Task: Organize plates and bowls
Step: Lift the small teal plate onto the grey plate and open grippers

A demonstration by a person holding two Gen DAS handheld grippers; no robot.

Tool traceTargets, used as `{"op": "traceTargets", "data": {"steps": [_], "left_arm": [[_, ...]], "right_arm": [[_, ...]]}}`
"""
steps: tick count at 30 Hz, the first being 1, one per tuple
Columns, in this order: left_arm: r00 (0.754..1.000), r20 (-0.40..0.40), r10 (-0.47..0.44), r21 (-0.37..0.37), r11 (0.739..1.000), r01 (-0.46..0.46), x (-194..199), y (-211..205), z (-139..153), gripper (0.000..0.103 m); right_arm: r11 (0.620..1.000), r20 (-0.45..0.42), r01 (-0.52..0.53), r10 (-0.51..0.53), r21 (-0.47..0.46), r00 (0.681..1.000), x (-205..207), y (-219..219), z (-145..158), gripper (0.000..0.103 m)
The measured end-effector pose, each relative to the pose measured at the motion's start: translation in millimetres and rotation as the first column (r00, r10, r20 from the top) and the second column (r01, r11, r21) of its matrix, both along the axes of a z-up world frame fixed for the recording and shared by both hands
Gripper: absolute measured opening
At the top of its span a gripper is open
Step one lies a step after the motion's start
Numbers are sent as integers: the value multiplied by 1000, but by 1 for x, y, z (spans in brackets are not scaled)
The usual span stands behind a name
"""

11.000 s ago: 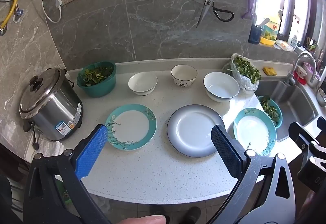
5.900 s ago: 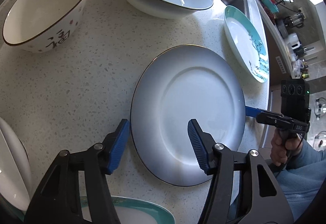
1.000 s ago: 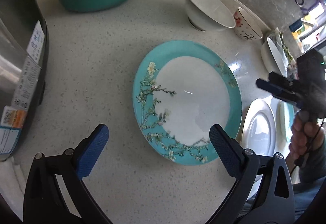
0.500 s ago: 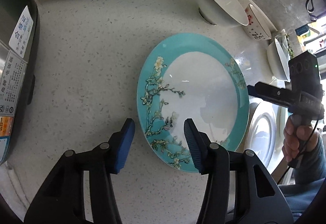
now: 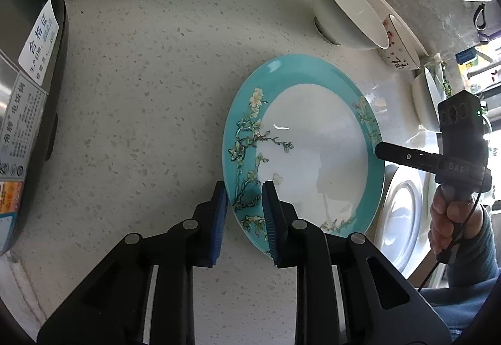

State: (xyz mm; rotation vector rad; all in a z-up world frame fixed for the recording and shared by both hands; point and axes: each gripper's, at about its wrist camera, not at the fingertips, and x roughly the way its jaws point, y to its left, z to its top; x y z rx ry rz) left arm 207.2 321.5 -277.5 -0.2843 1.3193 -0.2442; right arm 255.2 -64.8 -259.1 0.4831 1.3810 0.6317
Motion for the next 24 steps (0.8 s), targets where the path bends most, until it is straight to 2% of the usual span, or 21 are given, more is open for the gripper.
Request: {"op": "traceTargets", "data": {"steps": [3, 7, 16, 24], "left_arm": [[1000, 8, 7, 5, 1000, -7, 0, -1, 0, 16], [1000, 22, -8, 37, 999, 7, 0, -7, 1, 16], [999, 45, -30, 47, 999, 28, -5, -17, 5, 15], [996, 76, -49, 45, 998, 46, -7, -20, 30, 15]], "right_arm": [[1000, -7, 10, -10, -3, 1000, -2, -4, -2, 11], [999, 12, 7, -7, -31, 1000, -6, -2, 1, 11], [997, 38, 35, -33, -66, 999, -13, -6, 5, 12], [997, 53, 66, -64, -37, 997, -21, -15, 22, 12]]}}
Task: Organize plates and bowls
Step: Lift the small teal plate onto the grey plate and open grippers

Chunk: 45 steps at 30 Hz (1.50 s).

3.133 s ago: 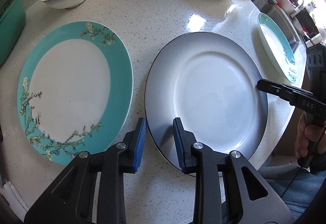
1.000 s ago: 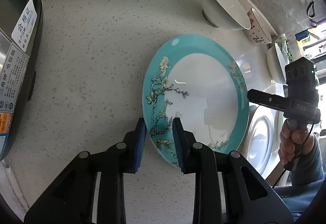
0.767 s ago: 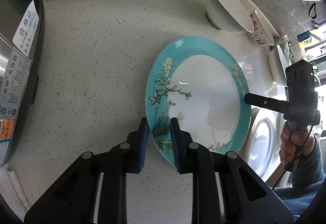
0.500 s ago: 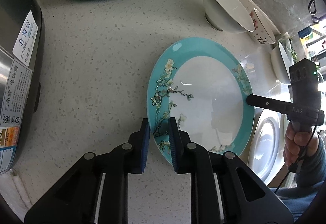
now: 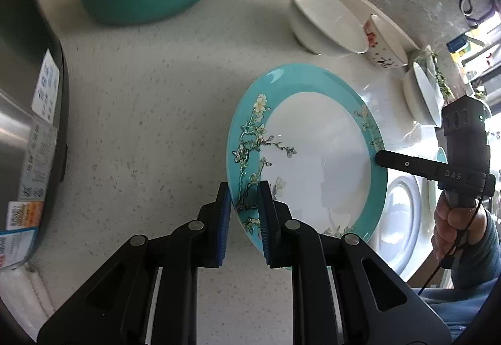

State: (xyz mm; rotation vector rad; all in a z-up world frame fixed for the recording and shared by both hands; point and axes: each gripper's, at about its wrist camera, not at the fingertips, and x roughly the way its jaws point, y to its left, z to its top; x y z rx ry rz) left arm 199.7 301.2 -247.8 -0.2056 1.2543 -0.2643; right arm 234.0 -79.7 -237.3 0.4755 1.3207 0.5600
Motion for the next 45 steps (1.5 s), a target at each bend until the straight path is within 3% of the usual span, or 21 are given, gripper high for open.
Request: {"op": "traceTargets", "data": {"steps": [5, 11, 19, 26, 30, 39, 45], "left_arm": [[998, 34, -52, -7, 999, 52, -4, -19, 25, 15], [982, 54, -179, -10, 984, 180, -17, -73, 41, 15], [933, 23, -360, 4, 933, 360, -41, -154, 30, 15], [897, -14, -442, 38, 896, 442, -62, -194, 6, 15], [887, -22, -462, 92, 882, 462, -65, -215, -6, 16], [887, -22, -460, 158, 875, 458, -69, -238, -20, 17], [862, 3, -506, 275, 829, 486, -81, -253, -20, 17]], "right_arm": [[999, 32, 46, -46, 8, 998, -17, -16, 21, 12], [989, 59, 146, -145, -16, 988, -60, -57, 44, 12], [950, 48, 309, -307, -48, 951, -124, -121, 43, 12], [918, 22, 392, -391, -55, 920, -158, -150, 22, 12], [917, 23, 391, -391, -83, 920, -163, -149, 12, 12], [921, 40, 368, -366, -127, 930, -163, -144, 6, 13], [910, 85, 331, -320, -249, 944, -161, -129, 14, 15]]}}
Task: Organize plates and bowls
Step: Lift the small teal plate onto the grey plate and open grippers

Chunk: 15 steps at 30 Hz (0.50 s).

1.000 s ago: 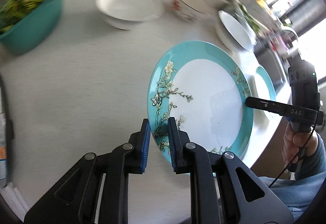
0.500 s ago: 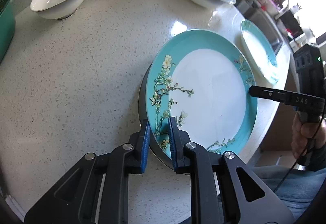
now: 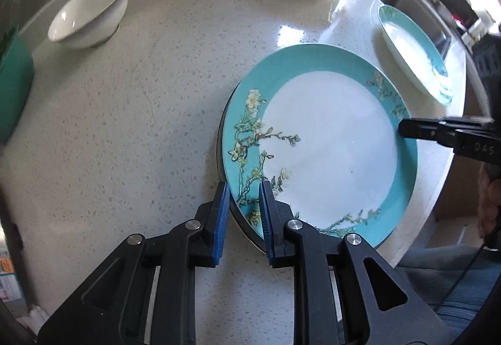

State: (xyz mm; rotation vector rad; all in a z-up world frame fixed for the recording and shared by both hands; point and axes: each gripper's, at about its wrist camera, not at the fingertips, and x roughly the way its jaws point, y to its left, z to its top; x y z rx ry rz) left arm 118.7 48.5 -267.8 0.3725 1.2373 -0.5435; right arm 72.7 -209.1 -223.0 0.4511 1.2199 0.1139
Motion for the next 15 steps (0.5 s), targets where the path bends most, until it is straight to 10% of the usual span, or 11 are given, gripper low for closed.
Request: {"op": "traceTargets", "data": {"steps": [15], "left_arm": [[999, 28, -39, -15, 999, 40, -1, 5, -3, 19]], "right_arm": [[951, -5, -65, 67, -304, 998, -2, 34, 7, 25]]}}
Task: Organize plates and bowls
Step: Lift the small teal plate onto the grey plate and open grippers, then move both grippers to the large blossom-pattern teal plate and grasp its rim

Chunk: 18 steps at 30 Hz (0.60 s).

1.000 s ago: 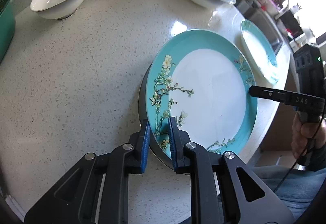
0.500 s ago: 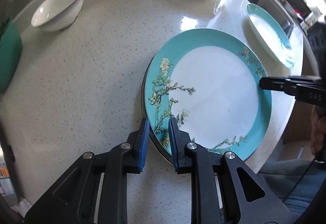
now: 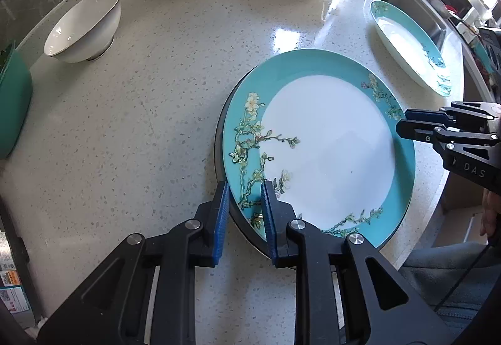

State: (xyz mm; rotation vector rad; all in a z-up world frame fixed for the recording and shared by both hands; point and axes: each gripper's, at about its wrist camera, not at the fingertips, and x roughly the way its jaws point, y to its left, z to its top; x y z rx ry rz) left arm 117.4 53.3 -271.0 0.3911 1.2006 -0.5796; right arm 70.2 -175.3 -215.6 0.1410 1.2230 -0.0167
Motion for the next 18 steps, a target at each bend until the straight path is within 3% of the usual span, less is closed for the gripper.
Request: {"op": "traceTargets", "data": {"steps": [2, 4, 5, 9, 11, 12, 13, 15, 18], "left_arm": [[1000, -7, -1, -11, 1000, 1, 2, 3, 0, 19], [1000, -14, -1, -23, 1000, 1, 5, 6, 2, 19], [1000, -8, 4, -37, 999, -5, 6, 9, 4, 19], [999, 19, 32, -87, 996, -30, 14, 25, 19, 21], [998, 29, 48, -114, 992, -45, 20, 32, 25, 28], [998, 34, 55, -125, 991, -51, 23, 35, 27, 36], [997, 38, 60, -135, 989, -54, 25, 37, 30, 50], [997, 44, 66, -154, 986, -58, 28, 41, 34, 61], [997, 46, 66, -167, 984, -58, 32, 47, 39, 61]], "right_arm": [[1000, 1, 18, -18, 15, 1000, -1, -2, 0, 25], [998, 6, 52, -52, 31, 999, -5, -6, 3, 30], [996, 17, 73, -74, 43, 997, -7, -10, 6, 37], [964, 60, 185, -200, 191, 978, -18, -35, 14, 51], [937, 38, 233, -251, 259, 967, -20, -46, 7, 53], [928, 29, 244, -262, 282, 965, -20, -47, 2, 53], [917, 20, 256, -275, 307, 961, -20, -49, -3, 53], [899, 3, 273, -291, 343, 957, -21, -49, -10, 53], [889, -12, 272, -288, 368, 958, -23, -42, -16, 53]]}}
